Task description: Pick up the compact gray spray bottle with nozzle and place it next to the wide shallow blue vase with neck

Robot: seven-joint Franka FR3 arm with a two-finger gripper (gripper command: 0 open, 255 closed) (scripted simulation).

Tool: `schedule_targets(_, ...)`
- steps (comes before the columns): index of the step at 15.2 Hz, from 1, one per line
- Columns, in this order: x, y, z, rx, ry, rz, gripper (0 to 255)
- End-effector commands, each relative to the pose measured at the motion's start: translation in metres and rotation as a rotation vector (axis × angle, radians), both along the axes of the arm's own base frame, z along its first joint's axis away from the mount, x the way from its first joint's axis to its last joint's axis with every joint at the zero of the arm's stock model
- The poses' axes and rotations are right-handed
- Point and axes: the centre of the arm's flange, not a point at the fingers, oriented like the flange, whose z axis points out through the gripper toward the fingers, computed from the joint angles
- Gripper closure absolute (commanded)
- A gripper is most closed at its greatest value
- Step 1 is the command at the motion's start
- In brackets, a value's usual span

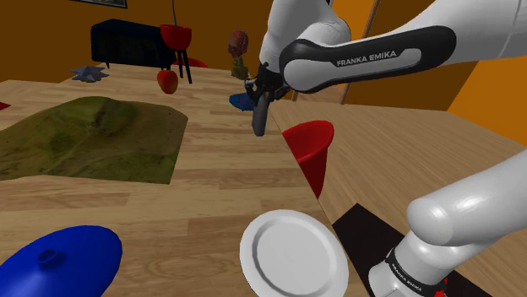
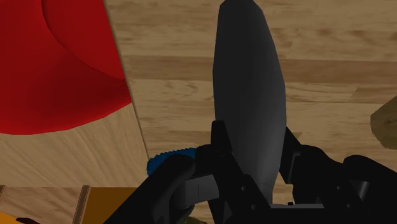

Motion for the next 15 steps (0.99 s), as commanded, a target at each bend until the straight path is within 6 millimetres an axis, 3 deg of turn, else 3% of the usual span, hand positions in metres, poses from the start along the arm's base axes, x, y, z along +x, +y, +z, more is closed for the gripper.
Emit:
schedule_targets(1,0.000,-0.001,0.010,0.000,0.000,0.000,255)
schedule_targets(15,0.000,-0.001,0.084,0.000,0.000,0.000,255)
